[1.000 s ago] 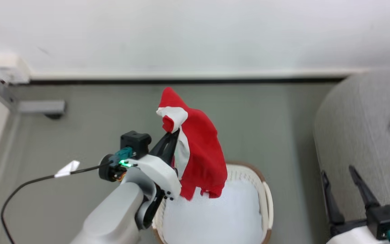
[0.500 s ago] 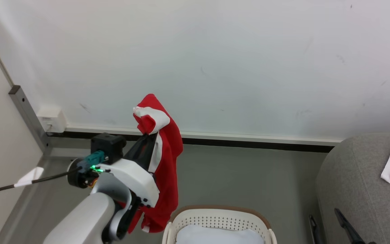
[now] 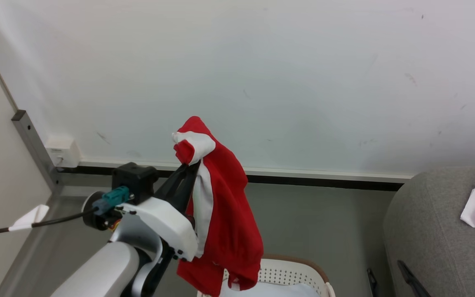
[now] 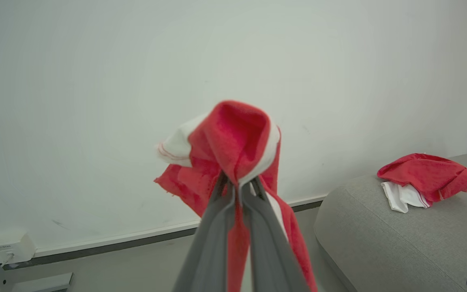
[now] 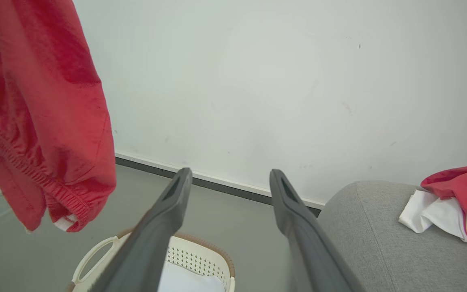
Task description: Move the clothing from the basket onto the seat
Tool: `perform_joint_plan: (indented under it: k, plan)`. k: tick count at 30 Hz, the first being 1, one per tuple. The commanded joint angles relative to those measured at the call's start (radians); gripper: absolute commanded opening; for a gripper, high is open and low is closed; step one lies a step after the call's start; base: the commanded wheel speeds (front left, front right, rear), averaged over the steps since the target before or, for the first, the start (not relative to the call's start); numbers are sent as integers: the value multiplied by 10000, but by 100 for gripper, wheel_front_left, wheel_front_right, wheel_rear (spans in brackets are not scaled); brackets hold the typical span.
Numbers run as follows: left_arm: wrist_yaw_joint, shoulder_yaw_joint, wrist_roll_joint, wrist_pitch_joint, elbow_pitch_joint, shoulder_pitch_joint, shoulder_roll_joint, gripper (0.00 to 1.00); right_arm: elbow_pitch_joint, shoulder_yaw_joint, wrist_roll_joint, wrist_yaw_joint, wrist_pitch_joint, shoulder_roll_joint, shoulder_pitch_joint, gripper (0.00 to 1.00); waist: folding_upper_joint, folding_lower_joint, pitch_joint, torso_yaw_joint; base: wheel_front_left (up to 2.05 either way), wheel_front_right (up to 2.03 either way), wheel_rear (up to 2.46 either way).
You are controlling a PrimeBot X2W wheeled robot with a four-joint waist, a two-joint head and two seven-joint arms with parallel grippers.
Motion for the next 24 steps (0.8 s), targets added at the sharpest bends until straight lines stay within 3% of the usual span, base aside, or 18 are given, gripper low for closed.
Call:
perform_joint_plan:
  k: [1,11,19,24]
  plan:
    - [50,9,120,-22,-41,94,52,0,-56,16,86,-24,7,-3,81,100,-1,1,-3,-14,0,0,0]
    - [19,-178,156,4,-56,-27,-98,0,-559,910,-34,-24,79,-21,-247,100,-1,1,-58,-65,0,0,0]
    - [-25,-311,171,53,7,-166,-155,0,-1063,2565,222,-24,612,-195,-784,100,-1,1,-98,57,0,0,0]
    - [-80,-447,233,101,-57,-278,-245,0,-714,3694,357,-24,795,-192,-1525,100,-1,1,-70,226,0,0,0]
